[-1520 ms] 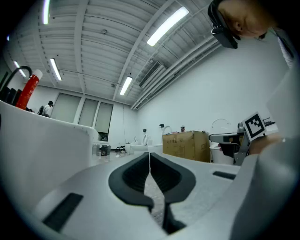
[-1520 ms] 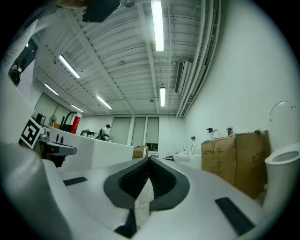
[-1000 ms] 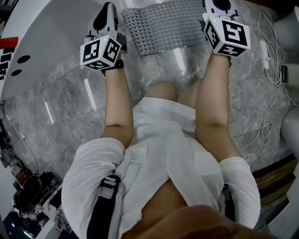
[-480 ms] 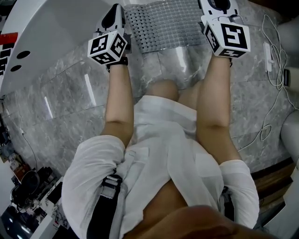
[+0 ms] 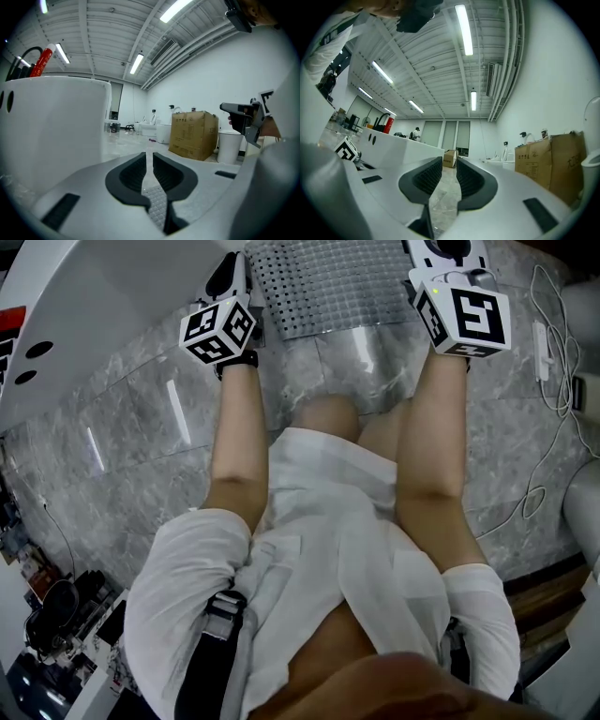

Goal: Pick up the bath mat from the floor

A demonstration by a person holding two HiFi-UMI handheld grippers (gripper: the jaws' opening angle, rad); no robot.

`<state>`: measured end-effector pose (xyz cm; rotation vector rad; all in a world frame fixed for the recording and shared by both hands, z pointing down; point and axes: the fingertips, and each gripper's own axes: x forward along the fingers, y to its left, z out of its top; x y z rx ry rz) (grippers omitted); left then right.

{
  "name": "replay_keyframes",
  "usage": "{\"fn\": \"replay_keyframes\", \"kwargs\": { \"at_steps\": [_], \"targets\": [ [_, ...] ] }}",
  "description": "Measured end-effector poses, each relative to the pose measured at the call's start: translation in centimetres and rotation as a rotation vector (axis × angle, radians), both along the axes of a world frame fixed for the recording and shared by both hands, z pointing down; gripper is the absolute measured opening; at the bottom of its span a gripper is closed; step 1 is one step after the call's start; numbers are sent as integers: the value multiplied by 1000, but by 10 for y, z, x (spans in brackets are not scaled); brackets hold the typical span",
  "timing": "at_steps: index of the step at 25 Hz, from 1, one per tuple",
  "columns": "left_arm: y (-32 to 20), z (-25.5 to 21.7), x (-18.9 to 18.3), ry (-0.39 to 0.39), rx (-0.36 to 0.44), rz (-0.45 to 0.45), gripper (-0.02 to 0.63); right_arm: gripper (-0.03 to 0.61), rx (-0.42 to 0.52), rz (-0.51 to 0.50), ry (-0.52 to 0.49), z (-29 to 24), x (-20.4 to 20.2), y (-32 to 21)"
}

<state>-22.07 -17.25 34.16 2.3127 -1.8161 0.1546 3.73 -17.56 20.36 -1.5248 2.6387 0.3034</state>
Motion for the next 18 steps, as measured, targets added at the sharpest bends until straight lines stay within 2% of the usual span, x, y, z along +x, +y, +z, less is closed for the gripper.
{"fn": "replay_keyframes", "kwargs": {
  "at_steps": [18],
  "targets": [
    [-6,79,-9,-7,-180,-5,130,115,-27,-14,19,18,-11,-9]
  ]
}}
